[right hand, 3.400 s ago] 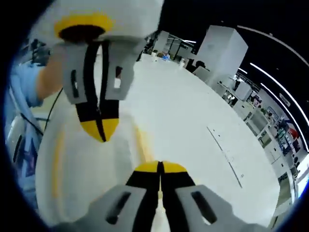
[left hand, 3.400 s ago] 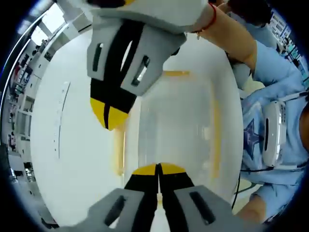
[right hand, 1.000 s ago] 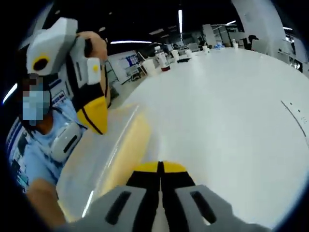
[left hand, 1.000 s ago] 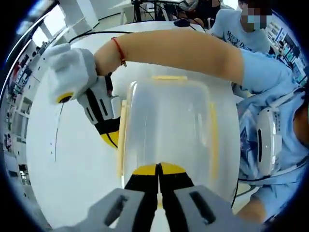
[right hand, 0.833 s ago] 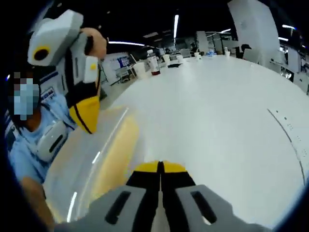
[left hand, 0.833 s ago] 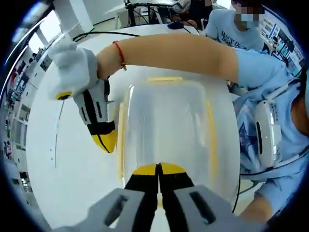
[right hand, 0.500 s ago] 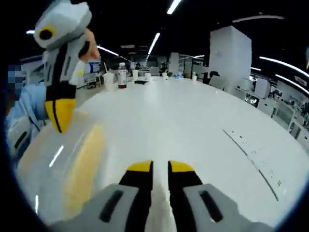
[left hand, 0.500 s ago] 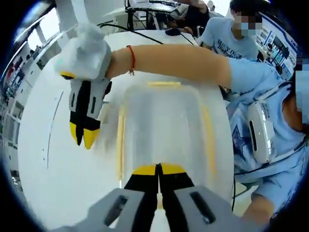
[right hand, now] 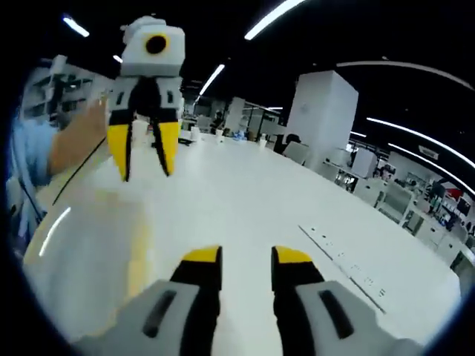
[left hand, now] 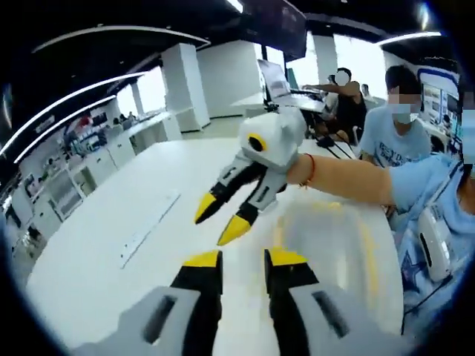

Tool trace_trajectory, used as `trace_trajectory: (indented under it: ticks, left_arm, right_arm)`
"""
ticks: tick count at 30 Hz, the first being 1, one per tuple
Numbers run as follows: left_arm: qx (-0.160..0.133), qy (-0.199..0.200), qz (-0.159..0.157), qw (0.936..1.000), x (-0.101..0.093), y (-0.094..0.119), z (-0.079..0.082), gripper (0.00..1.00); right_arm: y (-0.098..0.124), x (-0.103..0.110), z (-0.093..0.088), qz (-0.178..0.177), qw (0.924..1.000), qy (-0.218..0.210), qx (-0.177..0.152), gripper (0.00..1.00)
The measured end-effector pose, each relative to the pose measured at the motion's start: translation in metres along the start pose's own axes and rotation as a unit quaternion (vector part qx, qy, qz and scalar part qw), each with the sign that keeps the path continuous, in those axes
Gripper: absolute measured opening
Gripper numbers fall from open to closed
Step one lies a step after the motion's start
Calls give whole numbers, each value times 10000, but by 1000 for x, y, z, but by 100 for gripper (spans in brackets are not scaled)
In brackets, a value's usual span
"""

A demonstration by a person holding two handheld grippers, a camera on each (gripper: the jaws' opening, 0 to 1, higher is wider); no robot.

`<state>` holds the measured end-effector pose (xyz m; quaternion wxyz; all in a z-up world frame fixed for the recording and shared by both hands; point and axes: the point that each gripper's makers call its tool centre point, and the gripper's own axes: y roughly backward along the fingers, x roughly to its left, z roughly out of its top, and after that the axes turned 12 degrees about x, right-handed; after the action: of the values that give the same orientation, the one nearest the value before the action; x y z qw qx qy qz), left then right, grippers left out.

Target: Snap each plastic latch of the storage box into its locked position after aligning the lid with the box until every specified latch is closed and the lid sits flush.

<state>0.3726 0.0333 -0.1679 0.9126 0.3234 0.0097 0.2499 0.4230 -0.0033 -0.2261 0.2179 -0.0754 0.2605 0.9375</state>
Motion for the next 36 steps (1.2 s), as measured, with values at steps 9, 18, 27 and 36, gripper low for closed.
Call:
trace_trajectory:
  ticks: [9,18,27,36]
  left_arm:
    - [-1119,678,1234,9837,51,46,1,37]
    - [-1779,936,2033,9583,65,108,-5,48]
    - [-2122,1188,2618,9340,58,154,-37,57]
    - [-2143,1242,3038,9200,51,170,-60,64]
  right_arm:
    - [29,4,51,-433,9963,-462,-582,29]
    - [69,6,69,-1112,9895,-396,-833,33]
    - [126,3,58,-1917,9765,-444,-881,36]
    - [190,4,51,-2718,9543,-332,-1201,37]
